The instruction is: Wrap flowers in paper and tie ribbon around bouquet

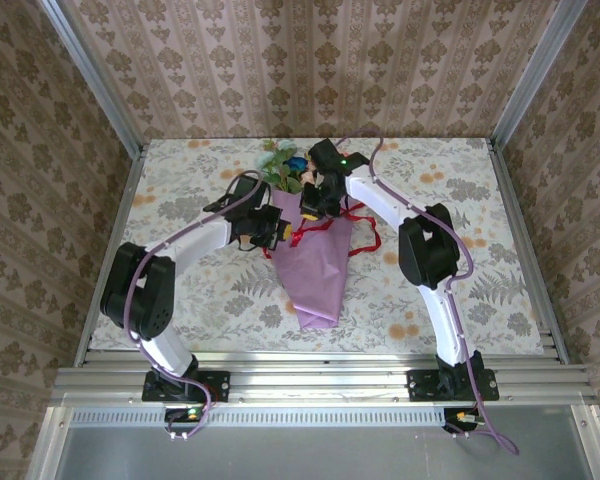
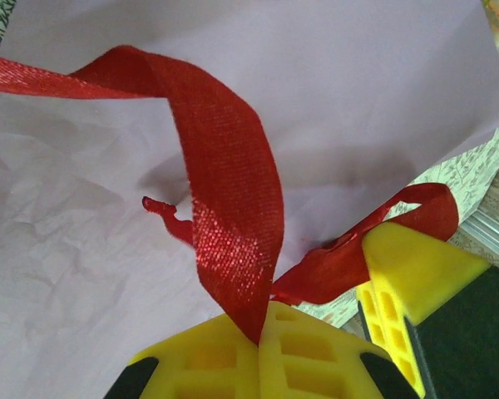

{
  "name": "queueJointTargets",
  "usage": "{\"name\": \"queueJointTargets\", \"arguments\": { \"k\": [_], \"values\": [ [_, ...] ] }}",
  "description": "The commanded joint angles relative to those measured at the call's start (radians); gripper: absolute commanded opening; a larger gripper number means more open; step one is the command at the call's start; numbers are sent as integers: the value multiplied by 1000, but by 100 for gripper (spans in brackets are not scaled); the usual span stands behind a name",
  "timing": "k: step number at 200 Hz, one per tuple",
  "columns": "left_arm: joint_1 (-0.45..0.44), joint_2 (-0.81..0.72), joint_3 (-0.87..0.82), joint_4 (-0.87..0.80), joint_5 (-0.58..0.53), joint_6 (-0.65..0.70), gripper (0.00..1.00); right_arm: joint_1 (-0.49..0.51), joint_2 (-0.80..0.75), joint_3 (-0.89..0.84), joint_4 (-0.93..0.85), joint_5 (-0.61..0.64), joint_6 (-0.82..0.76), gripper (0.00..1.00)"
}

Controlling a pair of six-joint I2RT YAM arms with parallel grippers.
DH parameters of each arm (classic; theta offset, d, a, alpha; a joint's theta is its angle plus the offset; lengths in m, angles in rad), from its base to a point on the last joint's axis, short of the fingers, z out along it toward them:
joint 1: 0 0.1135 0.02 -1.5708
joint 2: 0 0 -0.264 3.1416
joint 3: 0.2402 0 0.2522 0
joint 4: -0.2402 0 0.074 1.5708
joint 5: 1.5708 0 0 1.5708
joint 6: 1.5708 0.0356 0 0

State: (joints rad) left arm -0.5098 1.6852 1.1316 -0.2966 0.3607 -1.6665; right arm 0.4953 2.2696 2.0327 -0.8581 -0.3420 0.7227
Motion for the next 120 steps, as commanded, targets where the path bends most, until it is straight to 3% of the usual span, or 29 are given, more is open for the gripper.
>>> {"name": "queueJointTargets", "arguments": {
  "k": [1, 37, 120],
  "values": [
    [8, -15, -55, 55, 37, 19, 0, 6, -34, -14, -88, -50, -93, 0],
    [25, 5, -56, 83, 40, 42, 0, 23, 67, 93, -155, -60, -94, 0],
    [81, 141, 58, 96, 71, 129, 0, 31, 214, 340, -303, 95, -103, 2]
  ]
}}
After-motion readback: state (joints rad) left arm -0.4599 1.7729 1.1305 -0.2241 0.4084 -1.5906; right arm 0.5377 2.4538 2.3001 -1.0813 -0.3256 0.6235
